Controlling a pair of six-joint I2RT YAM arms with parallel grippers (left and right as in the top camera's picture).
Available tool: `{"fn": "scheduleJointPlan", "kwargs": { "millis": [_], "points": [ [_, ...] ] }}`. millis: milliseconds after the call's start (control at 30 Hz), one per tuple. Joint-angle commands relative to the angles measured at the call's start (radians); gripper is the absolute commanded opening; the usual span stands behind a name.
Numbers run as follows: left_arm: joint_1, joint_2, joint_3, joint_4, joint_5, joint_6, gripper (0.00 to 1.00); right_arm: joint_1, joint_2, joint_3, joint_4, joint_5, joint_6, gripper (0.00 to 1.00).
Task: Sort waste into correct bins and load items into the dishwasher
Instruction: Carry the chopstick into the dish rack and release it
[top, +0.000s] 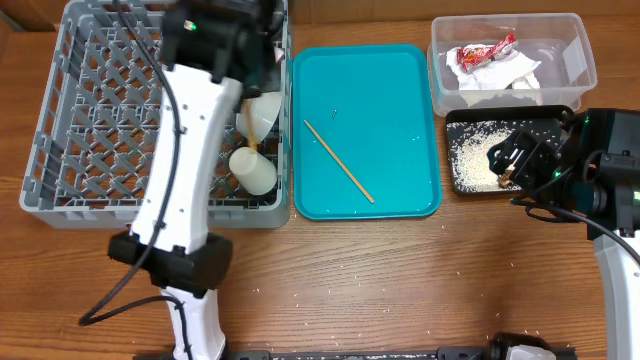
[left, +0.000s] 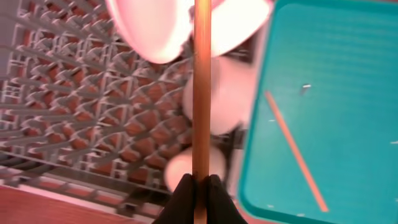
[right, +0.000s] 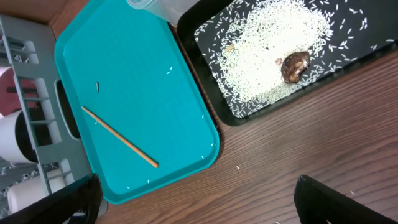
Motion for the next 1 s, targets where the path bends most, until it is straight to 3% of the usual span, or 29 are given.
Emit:
{"fn": "scheduleJointPlan", "kwargs": {
  "millis": [0,433,633,867,967],
  "points": [
    [0.087,0.013,-0.099,0.006,0.027,0.135,0.04,-0.004,-0.003,0.018,0.002,0.007,-0.003,1.0],
    [0.151,0.014,-0.483,0.372,0.009,0.269,0.04,-0.004,-0.003,0.018,0.002,0.007,-0.003,1.0],
    [0.154,0.014,-0.52,0.401,-0.085,0.28,0.04,-0.004,-0.003,0.018,0.002,0.007,-0.003,1.0],
    [0.174,0.014,-0.522,0.414,-0.087,0.373,0.04,-0.004,-0.003,0.018,0.002,0.007,-0.003,1.0],
    [0.183,0.014,-0.522,0.413,-0.086,0.372,0.17,-0.004,-0.003,0.018,0.002,0.007,-0.003,1.0]
  ]
}}
